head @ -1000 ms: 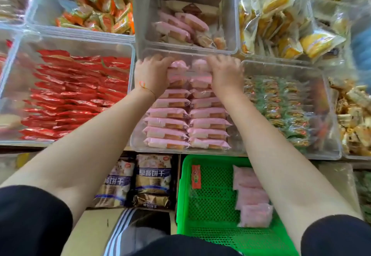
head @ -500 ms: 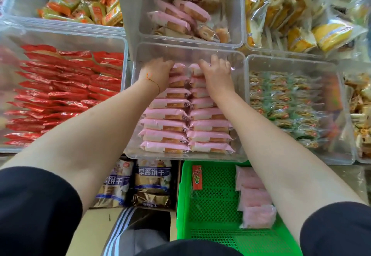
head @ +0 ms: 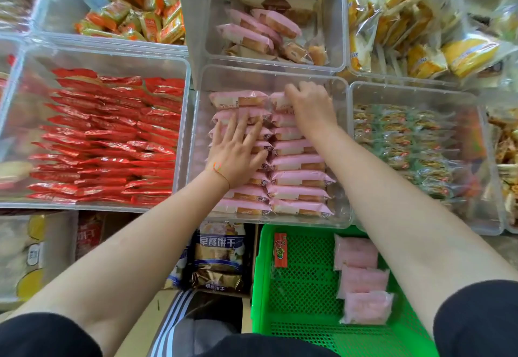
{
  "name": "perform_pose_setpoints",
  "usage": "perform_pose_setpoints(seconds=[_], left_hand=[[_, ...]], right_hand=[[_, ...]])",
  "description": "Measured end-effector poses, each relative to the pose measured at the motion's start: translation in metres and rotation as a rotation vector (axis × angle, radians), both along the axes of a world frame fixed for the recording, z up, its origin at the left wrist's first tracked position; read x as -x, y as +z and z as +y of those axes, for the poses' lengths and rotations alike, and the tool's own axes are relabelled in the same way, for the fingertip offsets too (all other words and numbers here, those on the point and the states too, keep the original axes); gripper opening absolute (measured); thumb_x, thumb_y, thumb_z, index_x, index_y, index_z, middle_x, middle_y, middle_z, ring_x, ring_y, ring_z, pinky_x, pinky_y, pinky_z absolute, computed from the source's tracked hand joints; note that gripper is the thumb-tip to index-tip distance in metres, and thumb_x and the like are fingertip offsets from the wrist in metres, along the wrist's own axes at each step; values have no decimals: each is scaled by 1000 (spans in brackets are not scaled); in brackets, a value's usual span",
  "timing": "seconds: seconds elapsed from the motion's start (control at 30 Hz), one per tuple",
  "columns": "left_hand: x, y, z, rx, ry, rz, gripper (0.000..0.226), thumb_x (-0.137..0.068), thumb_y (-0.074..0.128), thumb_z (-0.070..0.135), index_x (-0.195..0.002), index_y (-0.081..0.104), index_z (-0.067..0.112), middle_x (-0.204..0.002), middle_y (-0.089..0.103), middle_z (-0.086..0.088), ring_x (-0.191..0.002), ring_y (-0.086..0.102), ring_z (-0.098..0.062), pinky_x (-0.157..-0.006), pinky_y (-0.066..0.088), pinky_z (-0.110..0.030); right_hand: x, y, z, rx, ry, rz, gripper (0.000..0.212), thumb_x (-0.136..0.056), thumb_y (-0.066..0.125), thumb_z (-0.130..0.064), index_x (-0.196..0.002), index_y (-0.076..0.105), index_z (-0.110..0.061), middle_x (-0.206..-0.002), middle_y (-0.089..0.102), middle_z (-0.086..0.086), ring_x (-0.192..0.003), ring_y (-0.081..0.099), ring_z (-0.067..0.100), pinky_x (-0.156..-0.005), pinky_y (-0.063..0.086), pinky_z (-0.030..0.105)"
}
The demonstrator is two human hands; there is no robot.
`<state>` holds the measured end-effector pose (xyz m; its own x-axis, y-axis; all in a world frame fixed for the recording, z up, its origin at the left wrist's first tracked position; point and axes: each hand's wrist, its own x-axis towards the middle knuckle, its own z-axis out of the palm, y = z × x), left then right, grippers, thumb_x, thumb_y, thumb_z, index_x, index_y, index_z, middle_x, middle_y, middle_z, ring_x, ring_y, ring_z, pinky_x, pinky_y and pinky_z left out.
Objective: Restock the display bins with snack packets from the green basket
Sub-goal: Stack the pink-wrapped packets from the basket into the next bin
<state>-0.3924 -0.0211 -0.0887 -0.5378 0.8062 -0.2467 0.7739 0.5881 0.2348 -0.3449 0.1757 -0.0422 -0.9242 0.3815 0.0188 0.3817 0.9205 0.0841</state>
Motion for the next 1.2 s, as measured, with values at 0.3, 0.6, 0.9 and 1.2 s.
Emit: perform_pose_setpoints(seconds=[0.3, 0.6, 0.9, 1.2], left_hand=[[24, -1, 11, -2, -65, 31, 77, -91, 19, 70, -157, 5, 35, -165, -6, -6, -152, -11, -25, -120, -10, -54], [19, 1, -4, -48, -110, -7, 62, -91, 24, 71, -145, 36, 42, -166, 8, 2, -152, -6, -24, -119, -6, -57], [30, 3, 9, 39, -124, 19, 68, -93, 16, 69, -152, 24, 36, -166, 3, 1, -152, -9, -25, -119, -6, -57], [-19, 10, -21, -69, 78, 31, 55, -102, 32, 48, -152, 27, 25, -164, 12, -14, -151, 5, -37, -119, 1, -56]], right_hand=[[-27, -29, -35, 40, -159, -68, 59, -98, 38, -18, -155, 24, -20, -149, 30, 33, -140, 25, 50, -118, 14, 59], [-25, -43, -43, 217, -199, -52, 58, -102, 24, -47, -157, 9, -38, -162, 7, 25, -148, -5, 48, -121, -6, 55], [-31, -22, -27, 196, -94, -78, 48, -99, 45, -33, -146, 42, -27, -155, 34, 18, -144, 24, 43, -116, 18, 57], [-24, -5, 1, 23, 58, -170, 28, -87, 56, 0, -114, 60, -3, -114, 64, 19, -107, 59, 38, -89, 46, 46]])
